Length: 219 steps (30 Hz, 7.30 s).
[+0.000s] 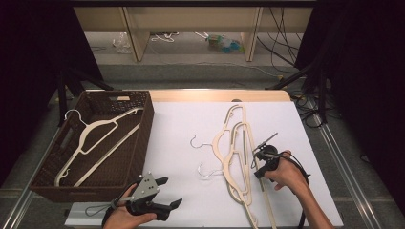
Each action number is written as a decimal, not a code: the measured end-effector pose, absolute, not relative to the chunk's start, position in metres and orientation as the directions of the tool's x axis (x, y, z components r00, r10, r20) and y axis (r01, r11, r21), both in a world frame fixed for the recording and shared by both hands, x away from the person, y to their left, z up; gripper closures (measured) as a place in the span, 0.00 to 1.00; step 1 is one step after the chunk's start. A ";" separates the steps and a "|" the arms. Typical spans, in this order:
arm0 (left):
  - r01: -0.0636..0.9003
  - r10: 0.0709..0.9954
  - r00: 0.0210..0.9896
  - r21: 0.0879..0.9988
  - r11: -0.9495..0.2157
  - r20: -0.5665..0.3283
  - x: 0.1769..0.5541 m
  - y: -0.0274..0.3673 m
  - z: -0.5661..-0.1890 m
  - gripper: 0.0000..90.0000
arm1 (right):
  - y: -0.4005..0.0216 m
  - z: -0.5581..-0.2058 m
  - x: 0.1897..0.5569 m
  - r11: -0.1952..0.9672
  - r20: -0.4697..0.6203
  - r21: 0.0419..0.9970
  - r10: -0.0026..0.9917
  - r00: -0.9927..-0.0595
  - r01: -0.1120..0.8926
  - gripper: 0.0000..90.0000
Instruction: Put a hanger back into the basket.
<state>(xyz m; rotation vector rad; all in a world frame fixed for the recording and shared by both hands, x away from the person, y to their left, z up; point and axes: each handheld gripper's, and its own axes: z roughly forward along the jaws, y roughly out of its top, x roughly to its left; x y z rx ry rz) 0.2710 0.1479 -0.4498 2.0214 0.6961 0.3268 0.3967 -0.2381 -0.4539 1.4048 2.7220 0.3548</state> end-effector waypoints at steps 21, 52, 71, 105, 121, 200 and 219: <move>0.340 0.595 0.803 0.848 -0.407 -0.036 0.270 0.149 -0.449 0.23 | -0.236 -0.454 0.392 0.623 0.003 0.176 0.774 -0.633 0.763 0.84; 0.062 0.364 0.896 0.738 -0.671 0.255 0.319 0.060 -0.481 0.30 | -0.228 -0.418 0.389 0.766 -0.063 0.225 0.628 -0.775 0.602 0.88; -0.004 0.459 0.756 0.703 -0.711 0.467 0.302 0.023 -0.492 0.32 | -0.219 -0.406 0.385 0.785 -0.055 0.259 0.594 -0.803 0.563 0.88; -0.586 -0.220 0.732 0.432 -0.685 0.645 0.294 0.008 -0.476 0.80 | -0.220 -0.423 0.388 0.824 0.019 0.238 0.526 -0.850 0.515 0.88; -0.657 -0.224 0.660 0.407 -0.635 0.717 0.290 0.011 -0.440 0.94 | -0.221 -0.430 0.388 0.817 0.081 0.231 0.525 -0.847 0.528 0.84; 0.355 0.647 0.751 0.907 -0.227 -0.132 0.367 0.230 -0.258 0.95 | -0.259 -0.394 0.334 0.582 -0.001 0.582 0.699 -0.715 0.568 0.28; 0.391 0.737 0.664 0.898 -0.202 -0.124 0.393 0.310 -0.275 0.96 | -0.256 -0.406 0.335 0.599 -0.001 0.568 0.686 -0.728 0.564 0.29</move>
